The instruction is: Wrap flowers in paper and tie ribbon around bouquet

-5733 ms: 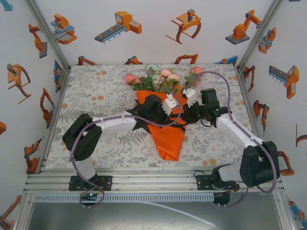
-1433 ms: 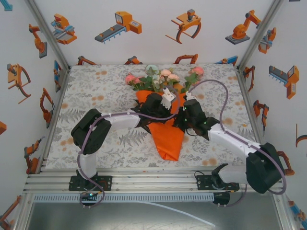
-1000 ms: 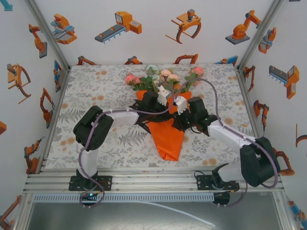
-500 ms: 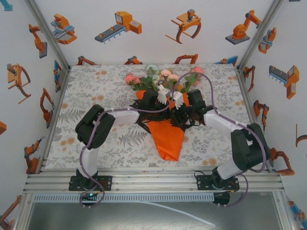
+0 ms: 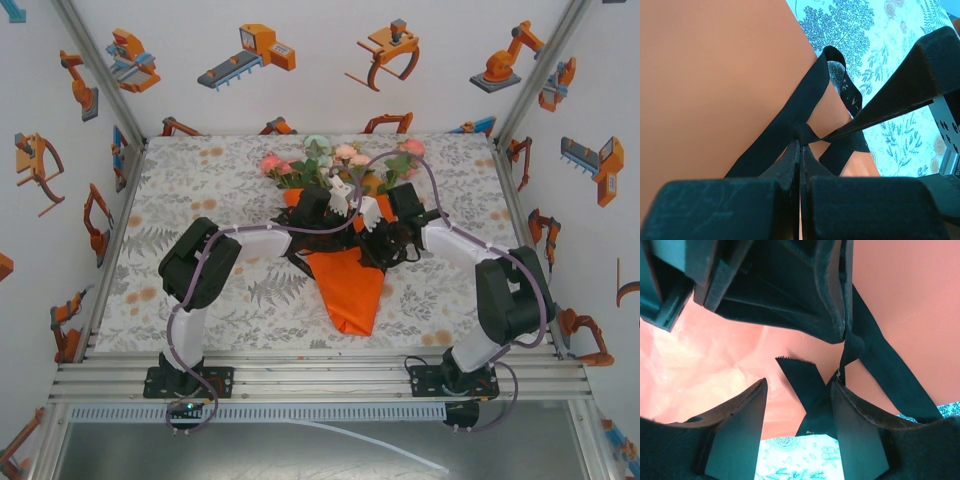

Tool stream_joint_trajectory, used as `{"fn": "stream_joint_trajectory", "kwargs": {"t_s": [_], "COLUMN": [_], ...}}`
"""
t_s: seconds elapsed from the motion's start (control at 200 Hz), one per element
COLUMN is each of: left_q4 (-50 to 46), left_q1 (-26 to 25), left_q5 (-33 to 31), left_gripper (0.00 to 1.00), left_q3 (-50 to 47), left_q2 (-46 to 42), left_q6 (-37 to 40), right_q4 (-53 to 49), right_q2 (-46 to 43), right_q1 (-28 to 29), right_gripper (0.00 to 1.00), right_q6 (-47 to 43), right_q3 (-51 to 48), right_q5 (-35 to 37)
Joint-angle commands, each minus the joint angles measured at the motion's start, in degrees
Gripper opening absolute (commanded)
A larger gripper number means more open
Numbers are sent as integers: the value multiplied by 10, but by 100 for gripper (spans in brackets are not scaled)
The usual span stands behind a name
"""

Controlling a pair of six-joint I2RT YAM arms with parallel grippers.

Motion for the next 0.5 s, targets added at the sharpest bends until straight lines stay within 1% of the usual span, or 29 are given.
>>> {"fn": "stream_joint_trajectory", "kwargs": {"t_s": [0.0, 0.07, 0.265, 0.416, 0.496], "left_q4": [3, 2, 2, 1, 1], "left_q1": [5, 5, 5, 6, 7], "left_q5": [9, 8, 5, 5, 6], "left_gripper": [1, 1, 1, 1, 1], "left_q3": [17, 16, 15, 15, 16], "left_q2": [11, 10, 13, 15, 15], "left_q6": [-5, -3, -2, -1, -1], "right_q4": [-38, -50, -83, -107, -108], "right_q2": [19, 34, 71, 99, 110], "right_q1": [-1, -2, -1, 6, 9], "right_gripper": [53, 53, 53, 50, 46], "right_q6": [-41, -50, -77, -95, -98], "right_q3": [29, 41, 69, 79, 78], "right_q5": [16, 26, 22, 25, 32]}}
